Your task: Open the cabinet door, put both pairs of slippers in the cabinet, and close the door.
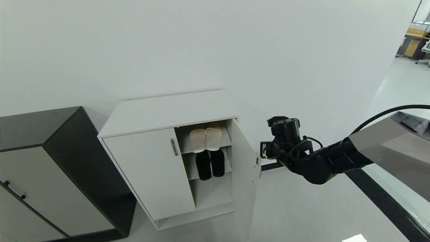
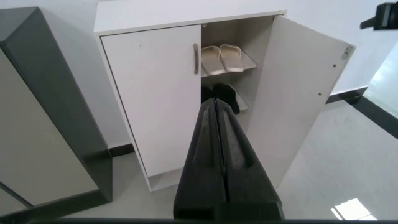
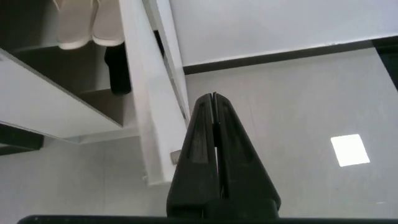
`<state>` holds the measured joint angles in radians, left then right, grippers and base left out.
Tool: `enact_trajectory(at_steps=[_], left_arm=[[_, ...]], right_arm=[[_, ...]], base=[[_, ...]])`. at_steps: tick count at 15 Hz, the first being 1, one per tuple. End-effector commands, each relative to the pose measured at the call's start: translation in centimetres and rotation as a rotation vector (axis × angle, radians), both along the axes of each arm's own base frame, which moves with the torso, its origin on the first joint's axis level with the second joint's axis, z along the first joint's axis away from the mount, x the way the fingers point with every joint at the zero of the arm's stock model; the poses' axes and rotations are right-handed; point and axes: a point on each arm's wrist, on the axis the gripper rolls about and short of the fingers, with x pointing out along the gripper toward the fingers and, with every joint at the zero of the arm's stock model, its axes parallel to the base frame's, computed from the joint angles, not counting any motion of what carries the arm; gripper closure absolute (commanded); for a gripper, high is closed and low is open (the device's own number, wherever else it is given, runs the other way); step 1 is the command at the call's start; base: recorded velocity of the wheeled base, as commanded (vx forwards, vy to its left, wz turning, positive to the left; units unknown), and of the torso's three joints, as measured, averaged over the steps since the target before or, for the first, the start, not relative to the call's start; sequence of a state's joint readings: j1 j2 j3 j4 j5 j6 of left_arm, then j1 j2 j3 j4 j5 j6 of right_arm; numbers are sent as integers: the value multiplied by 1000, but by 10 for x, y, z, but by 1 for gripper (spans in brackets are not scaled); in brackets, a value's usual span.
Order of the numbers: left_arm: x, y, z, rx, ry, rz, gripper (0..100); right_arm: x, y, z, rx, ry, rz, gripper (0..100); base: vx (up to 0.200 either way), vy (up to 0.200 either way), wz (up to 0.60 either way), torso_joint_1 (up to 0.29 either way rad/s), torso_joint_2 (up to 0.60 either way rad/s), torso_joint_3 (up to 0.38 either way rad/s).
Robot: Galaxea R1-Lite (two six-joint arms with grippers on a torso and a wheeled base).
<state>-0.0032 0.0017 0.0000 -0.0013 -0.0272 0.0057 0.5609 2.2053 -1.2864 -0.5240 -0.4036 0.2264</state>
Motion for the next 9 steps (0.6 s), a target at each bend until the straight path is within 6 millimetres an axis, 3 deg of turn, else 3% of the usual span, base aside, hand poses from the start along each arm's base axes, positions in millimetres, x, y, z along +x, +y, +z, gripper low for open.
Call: enact_trajectory(at_steps=[1,5,9], left_arm=[[0,0,0,0,1,0,100],[0,0,0,-1,0,1,100],[0,0,0,-1,0,1,100]], right_arm=[[0,13,-18,-18,31,26,100],[-22,44,-19,-5,38,110,100],[-56,67,9,82,24,246,100]], base=[[0,0,0,0,0,0],[0,0,0,0,0,0],[0,0,0,0,0,0]])
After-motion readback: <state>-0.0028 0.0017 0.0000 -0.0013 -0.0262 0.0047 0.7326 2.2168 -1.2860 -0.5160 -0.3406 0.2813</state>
